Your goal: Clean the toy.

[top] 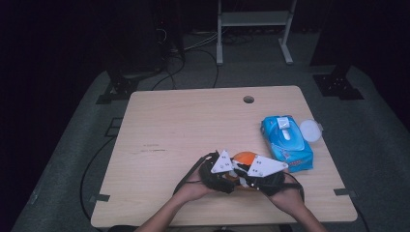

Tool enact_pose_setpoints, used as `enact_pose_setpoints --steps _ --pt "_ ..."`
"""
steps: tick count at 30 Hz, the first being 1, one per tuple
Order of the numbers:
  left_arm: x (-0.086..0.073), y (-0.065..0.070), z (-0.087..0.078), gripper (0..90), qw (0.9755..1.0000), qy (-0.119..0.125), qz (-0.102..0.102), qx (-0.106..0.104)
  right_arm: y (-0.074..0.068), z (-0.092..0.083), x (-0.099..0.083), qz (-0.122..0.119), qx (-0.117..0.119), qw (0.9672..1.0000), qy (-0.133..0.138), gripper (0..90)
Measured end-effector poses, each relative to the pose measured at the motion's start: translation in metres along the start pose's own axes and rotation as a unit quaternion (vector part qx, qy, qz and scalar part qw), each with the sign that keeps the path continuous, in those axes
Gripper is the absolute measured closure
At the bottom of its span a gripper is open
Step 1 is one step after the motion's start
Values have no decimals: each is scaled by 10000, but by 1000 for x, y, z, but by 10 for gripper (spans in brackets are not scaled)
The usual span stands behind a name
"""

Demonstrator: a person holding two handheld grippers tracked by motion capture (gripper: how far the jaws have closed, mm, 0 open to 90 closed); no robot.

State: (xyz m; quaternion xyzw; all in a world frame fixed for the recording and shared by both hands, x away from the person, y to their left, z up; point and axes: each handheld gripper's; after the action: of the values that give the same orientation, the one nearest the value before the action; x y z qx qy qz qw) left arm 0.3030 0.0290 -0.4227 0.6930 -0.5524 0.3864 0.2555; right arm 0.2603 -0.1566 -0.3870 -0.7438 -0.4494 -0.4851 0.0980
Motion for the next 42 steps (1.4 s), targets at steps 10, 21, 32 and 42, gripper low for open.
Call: enact_pose_setpoints --steps 10,21,32,42 --pt "-2 -4 0 286 9999 33 -86 -91 34 -18 -19 429 -453 9980 -112 815" --pt "-9 -6 -1 273 9998 -137 58 -121 18 -6 -10 283 -173 9994 -27 813" --pt "-12 -21 -5 115 9969 -60 -522 -587 33 -4 -28 515 -468 9971 -295 813" --pt "-23 -25 -7 242 9970 -277 -590 -418 34 -9 -29 432 -379 9976 -379 814"
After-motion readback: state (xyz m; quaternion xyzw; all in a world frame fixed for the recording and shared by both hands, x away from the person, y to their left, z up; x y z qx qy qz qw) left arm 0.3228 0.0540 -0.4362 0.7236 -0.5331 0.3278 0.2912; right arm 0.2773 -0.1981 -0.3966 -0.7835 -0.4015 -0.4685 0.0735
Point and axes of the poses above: each handheld gripper's, and its own axes: z roughly forward along the jaws, x roughly out of its top, y roughly to its right, and after that the axes turned 5 degrees about -x, right-handed
